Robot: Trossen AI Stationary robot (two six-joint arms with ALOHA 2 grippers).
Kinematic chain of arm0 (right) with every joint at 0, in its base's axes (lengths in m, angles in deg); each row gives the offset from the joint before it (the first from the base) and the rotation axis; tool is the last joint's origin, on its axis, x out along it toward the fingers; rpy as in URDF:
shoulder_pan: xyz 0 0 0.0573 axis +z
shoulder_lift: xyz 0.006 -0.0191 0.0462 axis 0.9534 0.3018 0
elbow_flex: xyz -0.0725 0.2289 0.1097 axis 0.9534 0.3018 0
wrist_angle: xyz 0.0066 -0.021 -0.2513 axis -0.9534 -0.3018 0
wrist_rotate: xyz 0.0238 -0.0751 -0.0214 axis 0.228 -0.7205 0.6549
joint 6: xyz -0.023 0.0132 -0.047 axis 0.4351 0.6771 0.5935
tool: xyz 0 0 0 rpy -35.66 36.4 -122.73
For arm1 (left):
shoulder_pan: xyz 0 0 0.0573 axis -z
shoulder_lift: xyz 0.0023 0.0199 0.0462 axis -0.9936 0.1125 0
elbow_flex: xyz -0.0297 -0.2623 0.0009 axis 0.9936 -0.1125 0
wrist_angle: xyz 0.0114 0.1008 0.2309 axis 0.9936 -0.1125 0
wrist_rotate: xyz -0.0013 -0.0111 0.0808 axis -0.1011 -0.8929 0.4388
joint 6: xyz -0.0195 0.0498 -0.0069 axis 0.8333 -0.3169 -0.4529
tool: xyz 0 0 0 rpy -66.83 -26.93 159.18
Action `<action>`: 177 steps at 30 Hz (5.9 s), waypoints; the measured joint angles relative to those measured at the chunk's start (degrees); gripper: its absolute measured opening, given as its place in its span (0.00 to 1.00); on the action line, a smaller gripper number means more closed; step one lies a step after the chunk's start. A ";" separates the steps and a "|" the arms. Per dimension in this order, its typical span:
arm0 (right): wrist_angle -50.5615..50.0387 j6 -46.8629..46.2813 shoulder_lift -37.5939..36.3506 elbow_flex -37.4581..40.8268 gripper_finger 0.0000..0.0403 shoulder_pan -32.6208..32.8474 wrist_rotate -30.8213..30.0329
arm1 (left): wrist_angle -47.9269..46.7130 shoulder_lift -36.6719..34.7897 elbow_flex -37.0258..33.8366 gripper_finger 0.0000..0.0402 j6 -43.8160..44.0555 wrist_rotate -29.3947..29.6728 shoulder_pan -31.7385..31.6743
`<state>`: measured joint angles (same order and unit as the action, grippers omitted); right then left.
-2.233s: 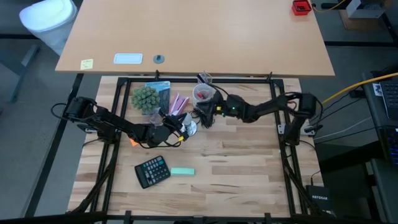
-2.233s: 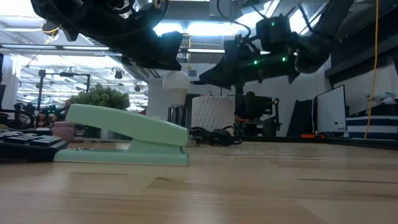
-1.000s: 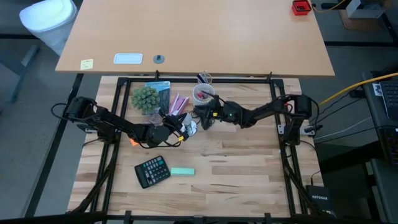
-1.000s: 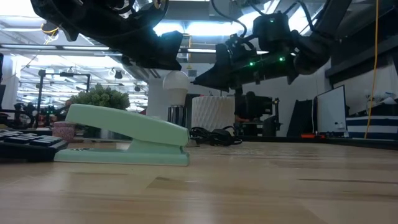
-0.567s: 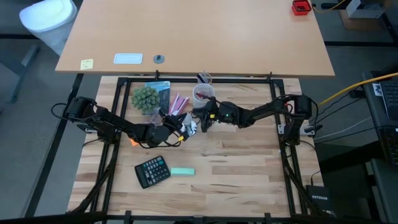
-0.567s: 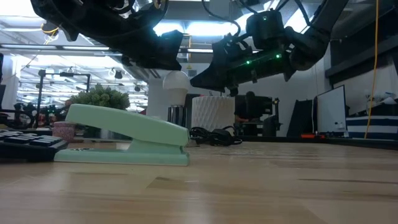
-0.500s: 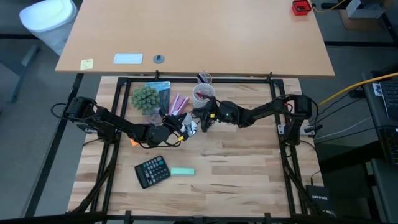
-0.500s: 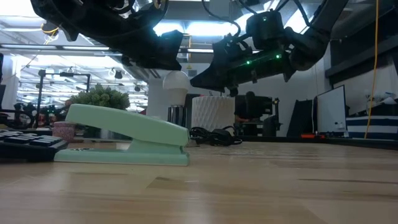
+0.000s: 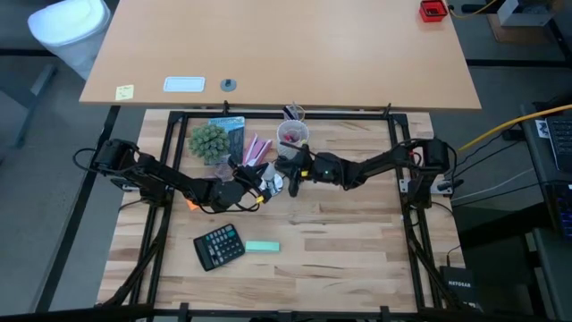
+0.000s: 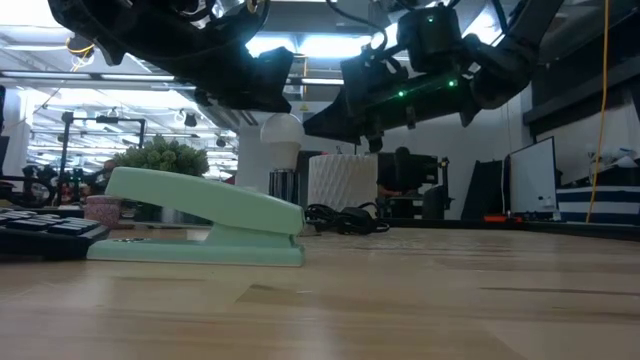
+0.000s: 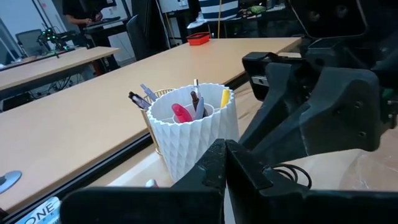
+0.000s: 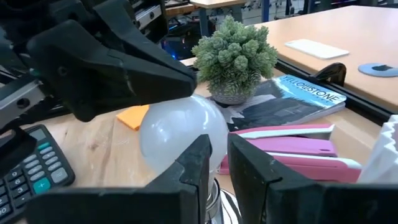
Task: Screw lightbulb
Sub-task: Insert the lightbulb into the lamp
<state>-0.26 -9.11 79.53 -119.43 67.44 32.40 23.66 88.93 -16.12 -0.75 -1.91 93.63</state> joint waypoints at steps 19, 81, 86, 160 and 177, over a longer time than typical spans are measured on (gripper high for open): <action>-0.12 -1.25 0.00 0.00 0.16 1.31 2.90 | 0.29 0.00 0.02 0.00 0.02 -0.17 -1.31; -3.15 6.27 1.55 -5.62 0.16 -1.14 -5.49 | -0.10 0.02 0.00 0.00 -1.03 3.02 0.42; -3.35 6.49 1.46 -5.57 0.16 -1.18 -9.18 | -0.17 0.02 0.00 0.00 -1.03 3.02 0.42; -9.33 1.95 1.10 -5.55 0.16 4.01 -3.81 | -0.10 0.00 0.09 0.00 -2.34 4.48 0.20; -6.58 8.28 -1.92 -5.57 0.16 3.89 -6.64 | 0.16 0.01 0.02 0.00 -0.43 4.09 0.44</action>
<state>-6.83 -0.83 77.61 -125.00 71.33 25.76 23.82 88.94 -16.09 -1.17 2.18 94.06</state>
